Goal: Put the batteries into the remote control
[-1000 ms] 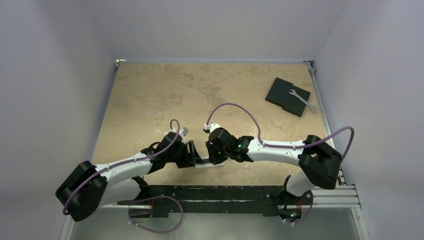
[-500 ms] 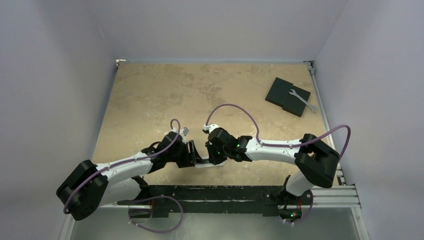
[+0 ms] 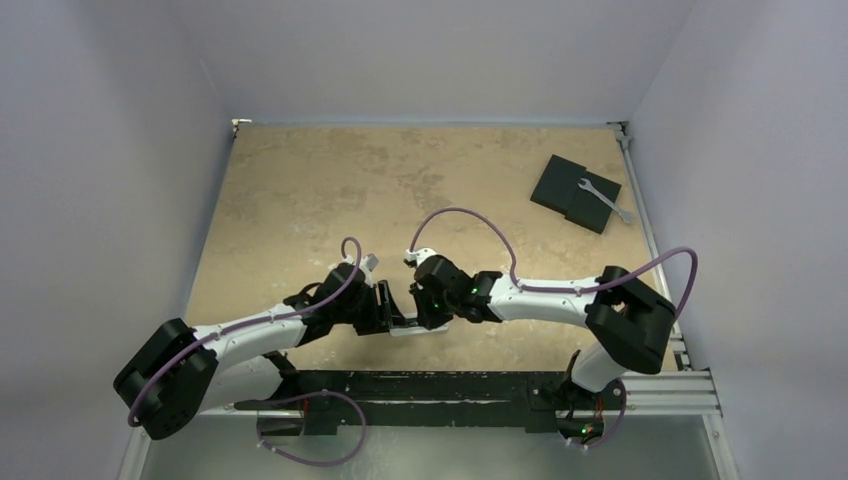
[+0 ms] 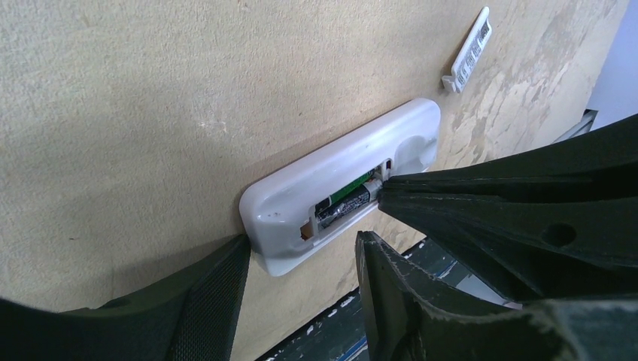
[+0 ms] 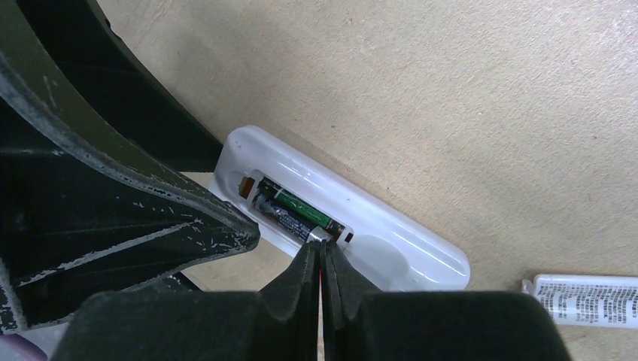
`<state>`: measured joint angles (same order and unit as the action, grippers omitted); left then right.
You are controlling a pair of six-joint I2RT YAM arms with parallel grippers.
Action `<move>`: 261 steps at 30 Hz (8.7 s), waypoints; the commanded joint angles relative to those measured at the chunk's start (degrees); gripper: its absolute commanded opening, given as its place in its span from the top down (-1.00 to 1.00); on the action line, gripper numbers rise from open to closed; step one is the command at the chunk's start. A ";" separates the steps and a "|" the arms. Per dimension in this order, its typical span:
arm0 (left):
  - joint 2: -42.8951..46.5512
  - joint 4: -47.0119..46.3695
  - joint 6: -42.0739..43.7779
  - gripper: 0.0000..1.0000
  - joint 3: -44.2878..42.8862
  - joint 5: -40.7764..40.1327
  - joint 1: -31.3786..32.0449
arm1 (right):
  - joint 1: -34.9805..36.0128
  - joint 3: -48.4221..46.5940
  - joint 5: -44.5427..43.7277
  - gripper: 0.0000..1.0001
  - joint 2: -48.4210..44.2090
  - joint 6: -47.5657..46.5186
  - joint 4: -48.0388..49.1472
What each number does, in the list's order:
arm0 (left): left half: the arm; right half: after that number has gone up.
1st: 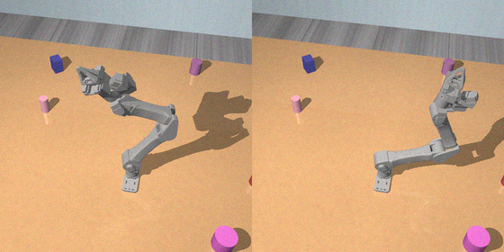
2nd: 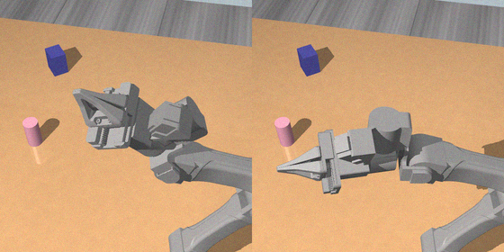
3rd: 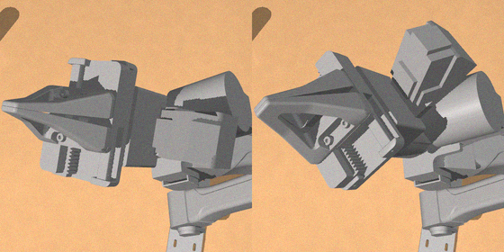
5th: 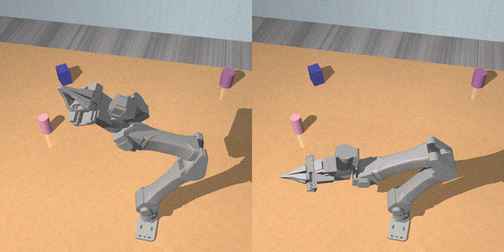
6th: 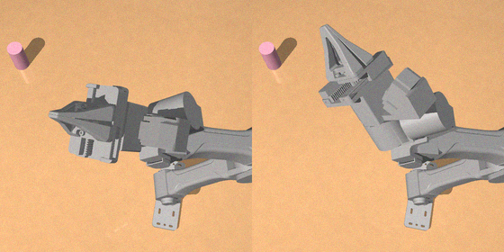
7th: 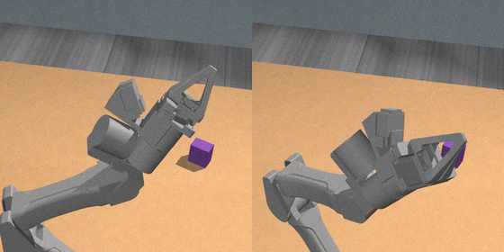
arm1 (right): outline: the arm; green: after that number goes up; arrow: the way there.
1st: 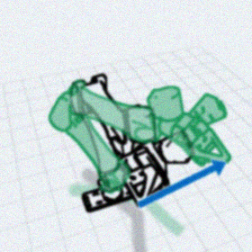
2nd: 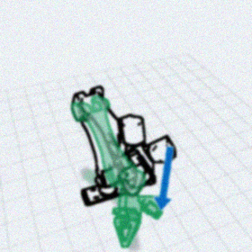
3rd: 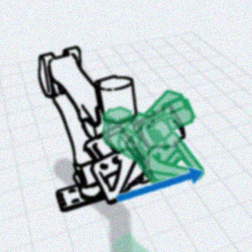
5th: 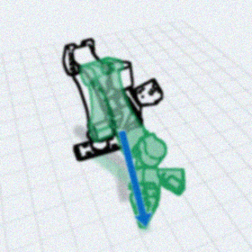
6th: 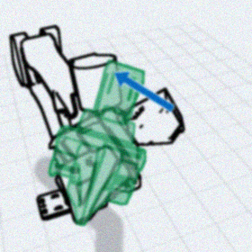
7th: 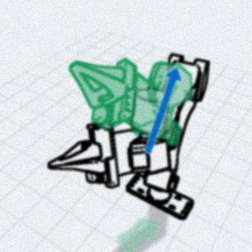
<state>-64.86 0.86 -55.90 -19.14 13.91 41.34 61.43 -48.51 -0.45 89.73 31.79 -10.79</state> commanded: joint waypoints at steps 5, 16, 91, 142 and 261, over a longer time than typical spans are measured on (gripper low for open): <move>-0.93 -1.74 2.20 -0.07 -1.06 -0.90 0.14 | 0.46 -2.77 -2.19 0.86 3.88 -1.39 -2.52; -1.28 -2.00 2.80 -0.07 -0.99 -0.86 0.21 | 3.76 -7.06 -8.15 0.90 9.66 -2.93 -8.60; 0.30 9.60 9.17 -0.25 -7.87 -6.61 0.16 | 2.12 -3.69 -38.04 -0.76 -8.89 30.74 -25.97; -1.15 9.07 12.30 -0.26 -8.07 -5.47 0.11 | -2.54 -4.84 -33.76 -0.13 0.56 55.22 -27.10; -10.51 4.29 12.64 -0.37 -12.06 2.71 6.22 | -2.10 6.41 -25.65 1.00 -14.70 23.33 -18.82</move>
<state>-78.08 6.33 -41.58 -32.40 17.32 46.19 58.98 -42.39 -24.49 77.06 56.25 -28.97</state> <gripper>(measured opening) 0.689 0.328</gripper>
